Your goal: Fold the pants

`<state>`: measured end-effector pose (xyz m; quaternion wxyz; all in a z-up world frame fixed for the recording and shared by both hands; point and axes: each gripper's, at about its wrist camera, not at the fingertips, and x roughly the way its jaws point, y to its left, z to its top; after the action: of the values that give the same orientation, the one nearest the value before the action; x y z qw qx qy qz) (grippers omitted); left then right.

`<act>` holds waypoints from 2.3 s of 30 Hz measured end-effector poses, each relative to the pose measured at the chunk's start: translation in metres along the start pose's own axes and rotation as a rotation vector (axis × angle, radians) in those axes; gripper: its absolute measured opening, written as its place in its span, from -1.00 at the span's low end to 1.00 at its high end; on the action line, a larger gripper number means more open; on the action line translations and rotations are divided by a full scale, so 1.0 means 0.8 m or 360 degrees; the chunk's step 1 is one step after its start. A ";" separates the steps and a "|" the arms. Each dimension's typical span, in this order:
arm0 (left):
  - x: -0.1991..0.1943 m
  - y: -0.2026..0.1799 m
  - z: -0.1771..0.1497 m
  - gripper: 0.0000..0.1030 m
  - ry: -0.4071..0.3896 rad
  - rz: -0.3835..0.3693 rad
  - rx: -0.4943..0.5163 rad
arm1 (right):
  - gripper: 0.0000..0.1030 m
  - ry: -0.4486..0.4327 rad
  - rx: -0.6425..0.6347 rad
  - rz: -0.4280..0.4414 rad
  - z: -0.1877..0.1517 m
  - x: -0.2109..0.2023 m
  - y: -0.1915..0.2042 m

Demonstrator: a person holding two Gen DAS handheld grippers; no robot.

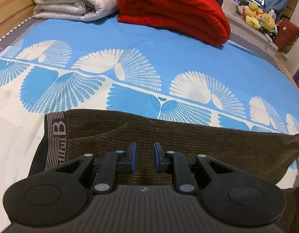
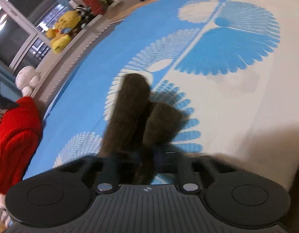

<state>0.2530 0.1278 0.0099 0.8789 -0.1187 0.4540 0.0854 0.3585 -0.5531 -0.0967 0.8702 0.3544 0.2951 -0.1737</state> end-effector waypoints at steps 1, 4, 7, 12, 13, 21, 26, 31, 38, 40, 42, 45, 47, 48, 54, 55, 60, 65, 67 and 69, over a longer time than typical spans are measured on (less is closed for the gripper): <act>-0.001 0.001 0.001 -0.62 -0.0003 -0.0003 -0.0007 | -0.89 -0.0124 -0.0002 -0.0119 0.003 -0.027 0.010; -0.006 0.003 0.002 -0.62 -0.0014 -0.0020 0.0007 | -0.89 -0.0263 -0.0024 -0.0445 0.011 -0.079 0.016; -0.012 0.008 0.004 -0.60 -0.0030 -0.0013 0.0017 | -0.88 -0.0012 0.0213 -0.0691 -0.002 -0.071 -0.038; -0.019 0.033 0.004 -0.33 -0.0018 -0.0003 -0.0048 | -0.41 -0.0121 0.0172 -0.0725 -0.005 -0.093 -0.036; -0.020 0.040 0.005 -0.33 -0.0016 0.0011 -0.0060 | -0.31 -0.0136 0.0117 -0.0677 -0.005 -0.093 -0.032; -0.037 0.133 0.014 -0.33 -0.0038 0.0085 -0.0363 | -0.36 -0.0060 0.0154 -0.0664 0.005 -0.116 -0.020; -0.050 0.175 0.016 -0.33 -0.0056 0.0096 -0.0500 | -0.17 -0.0192 -0.0170 -0.0197 0.009 -0.219 0.086; -0.062 0.185 0.008 -0.33 -0.0061 0.0085 -0.0504 | 0.41 -0.0111 -0.0450 0.0173 -0.036 -0.319 0.153; -0.054 0.143 -0.026 -0.38 -0.0021 0.0150 -0.0285 | 0.29 0.0206 -0.0597 0.0192 -0.142 -0.309 0.150; -0.060 0.124 -0.028 -0.44 -0.0070 0.0110 -0.0188 | 0.28 0.0233 -0.0632 0.0226 -0.145 -0.297 0.157; -0.057 0.112 -0.021 -0.54 -0.0050 0.0043 -0.0162 | 0.23 0.0166 -0.0730 0.0197 -0.145 -0.295 0.168; -0.054 0.099 0.005 -0.63 -0.0076 -0.0001 -0.0113 | -0.09 0.0135 -0.0776 0.0180 -0.141 -0.289 0.174; -0.049 0.095 0.023 -0.63 -0.0176 -0.0004 -0.0064 | -0.40 0.0164 -0.0754 0.0202 -0.139 -0.282 0.177; -0.046 0.095 0.026 -0.63 -0.0245 -0.0003 -0.0057 | -0.53 0.0179 -0.0759 0.0203 -0.144 -0.274 0.178; 0.028 0.092 0.029 -0.55 -0.0194 0.0086 -0.0083 | -0.57 0.0275 -0.0747 0.0200 -0.151 -0.263 0.187; 0.035 0.085 0.035 -0.48 -0.0205 0.0116 -0.0026 | -0.57 0.0300 -0.0737 0.0202 -0.152 -0.259 0.188; 0.066 0.068 0.049 0.41 -0.0278 0.0198 0.0095 | -0.57 0.0374 -0.0744 0.0233 -0.151 -0.244 0.195; 0.119 0.063 0.056 0.69 -0.0161 0.0182 0.0233 | -0.57 0.0352 -0.0787 0.0179 -0.141 -0.232 0.193; 0.145 0.068 0.053 0.69 -0.0063 0.0181 0.0269 | -0.57 0.0356 -0.0785 0.0169 -0.137 -0.226 0.189; 0.164 0.073 0.051 0.69 0.0007 0.0192 0.0305 | -0.57 0.0358 -0.0796 0.0152 -0.134 -0.222 0.186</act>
<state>0.3446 0.2010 -0.0825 0.8784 -0.0068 0.4685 0.0939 0.2569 -0.3566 0.0309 0.8995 0.1591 0.4066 -0.0139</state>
